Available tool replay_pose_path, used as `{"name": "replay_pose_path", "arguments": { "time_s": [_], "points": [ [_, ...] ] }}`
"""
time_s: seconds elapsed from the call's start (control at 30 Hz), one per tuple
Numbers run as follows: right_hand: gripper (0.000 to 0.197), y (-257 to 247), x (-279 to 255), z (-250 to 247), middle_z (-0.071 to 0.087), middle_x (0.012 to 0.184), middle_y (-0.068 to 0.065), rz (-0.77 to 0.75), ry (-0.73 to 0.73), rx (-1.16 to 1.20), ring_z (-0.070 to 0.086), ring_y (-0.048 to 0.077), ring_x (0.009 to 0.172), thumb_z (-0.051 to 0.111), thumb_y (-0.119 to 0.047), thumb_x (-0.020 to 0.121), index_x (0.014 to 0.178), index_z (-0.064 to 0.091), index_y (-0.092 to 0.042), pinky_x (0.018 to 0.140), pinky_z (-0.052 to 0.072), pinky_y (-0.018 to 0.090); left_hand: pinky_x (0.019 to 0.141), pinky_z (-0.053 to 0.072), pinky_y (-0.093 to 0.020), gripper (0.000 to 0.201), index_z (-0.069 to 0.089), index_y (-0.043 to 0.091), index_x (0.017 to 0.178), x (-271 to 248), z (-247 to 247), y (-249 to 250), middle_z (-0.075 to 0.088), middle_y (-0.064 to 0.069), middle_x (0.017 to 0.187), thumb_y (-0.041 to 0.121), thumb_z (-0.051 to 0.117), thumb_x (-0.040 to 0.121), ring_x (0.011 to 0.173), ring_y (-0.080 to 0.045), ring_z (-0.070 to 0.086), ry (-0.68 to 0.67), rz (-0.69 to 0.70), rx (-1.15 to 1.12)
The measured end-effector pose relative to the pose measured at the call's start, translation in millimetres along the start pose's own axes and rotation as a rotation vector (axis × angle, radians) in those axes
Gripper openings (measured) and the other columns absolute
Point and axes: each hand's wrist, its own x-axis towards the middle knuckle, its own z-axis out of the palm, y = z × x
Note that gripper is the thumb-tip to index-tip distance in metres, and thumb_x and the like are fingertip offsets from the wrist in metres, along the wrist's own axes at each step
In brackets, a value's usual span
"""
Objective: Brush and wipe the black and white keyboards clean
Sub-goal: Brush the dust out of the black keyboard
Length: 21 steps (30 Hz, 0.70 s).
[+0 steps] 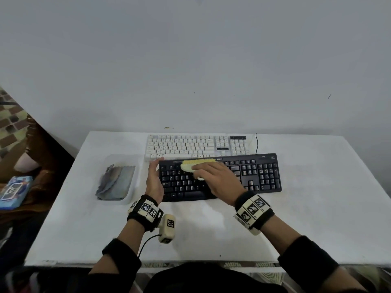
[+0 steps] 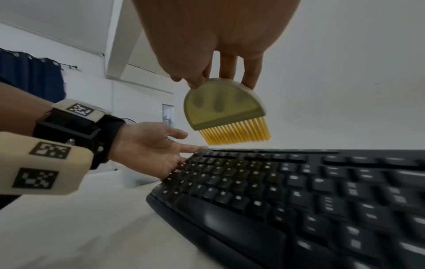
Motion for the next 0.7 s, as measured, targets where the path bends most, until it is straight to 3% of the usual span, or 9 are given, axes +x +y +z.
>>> {"name": "replay_pose_path", "arguments": {
  "time_s": [0.07,0.17,0.27,0.33,0.43,0.57,0.7],
  "points": [
    [0.037,-14,15,11,0.067,0.128,0.002,-0.057,-0.01,0.022,0.061,0.024,0.116,0.063,0.001,0.088,0.116,0.056,-0.023,0.102,0.045,0.042,0.078,0.057,-0.04,0.025,0.077,0.026,0.093,-1,0,0,0.075,-0.008,0.097,0.044,0.059,0.095,0.083,-0.025,0.073,-0.002,-0.006,-0.003],
    [0.035,-17,25,19,0.067,0.128,0.002,-0.072,-0.036,0.027,0.061,0.024,0.115,0.061,0.002,0.089,0.115,0.058,-0.021,0.103,0.045,0.042,0.085,0.056,-0.045,0.028,0.078,0.026,0.098,-2,-1,0,0.075,-0.015,0.109,0.047,0.06,0.094,0.09,-0.029,0.074,-0.02,-0.009,-0.004],
    [0.043,-3,12,9,0.069,0.127,0.002,0.012,-0.042,0.033,0.065,0.024,0.113,0.067,0.005,0.086,0.114,0.055,-0.024,0.102,0.049,0.045,0.082,0.056,-0.043,0.026,0.073,0.025,0.101,-5,1,3,0.073,-0.01,0.104,0.044,0.055,0.098,0.085,-0.024,0.073,-0.009,-0.006,-0.003],
    [0.041,14,-7,-2,0.069,0.126,0.003,0.073,-0.041,0.014,0.066,0.025,0.112,0.063,0.004,0.086,0.113,0.053,-0.025,0.101,0.052,0.047,0.081,0.056,-0.042,0.024,0.07,0.027,0.106,-6,2,3,0.07,-0.008,0.108,0.043,0.053,0.099,0.092,-0.023,0.069,0.007,-0.006,-0.007],
    [0.043,40,-39,-22,0.068,0.127,0.001,0.176,0.001,-0.022,0.065,0.024,0.113,0.061,0.007,0.085,0.111,0.054,-0.026,0.096,0.055,0.051,0.086,0.056,-0.044,0.036,0.068,0.028,0.112,-8,4,6,0.069,-0.007,0.112,0.052,0.059,0.086,0.098,-0.024,0.067,0.01,0.0,-0.01],
    [0.034,40,-42,-33,0.069,0.125,0.002,0.205,0.09,0.001,0.067,0.025,0.106,0.058,0.001,0.088,0.11,0.052,-0.023,0.09,0.057,0.044,0.091,0.055,-0.048,0.052,0.068,0.028,0.116,-10,4,7,0.067,-0.01,0.121,0.056,0.062,0.073,0.105,-0.025,0.066,0.004,0.007,-0.016],
    [0.025,5,-2,-14,0.072,0.118,0.006,0.175,0.087,0.152,0.068,0.016,0.092,0.049,-0.012,0.096,0.117,0.048,-0.025,0.082,0.05,0.026,0.091,0.055,-0.048,0.074,0.064,0.025,0.126,-14,4,9,0.069,-0.007,0.115,0.068,0.062,0.066,0.104,-0.025,0.066,0.01,0.02,-0.036]
  ]
}}
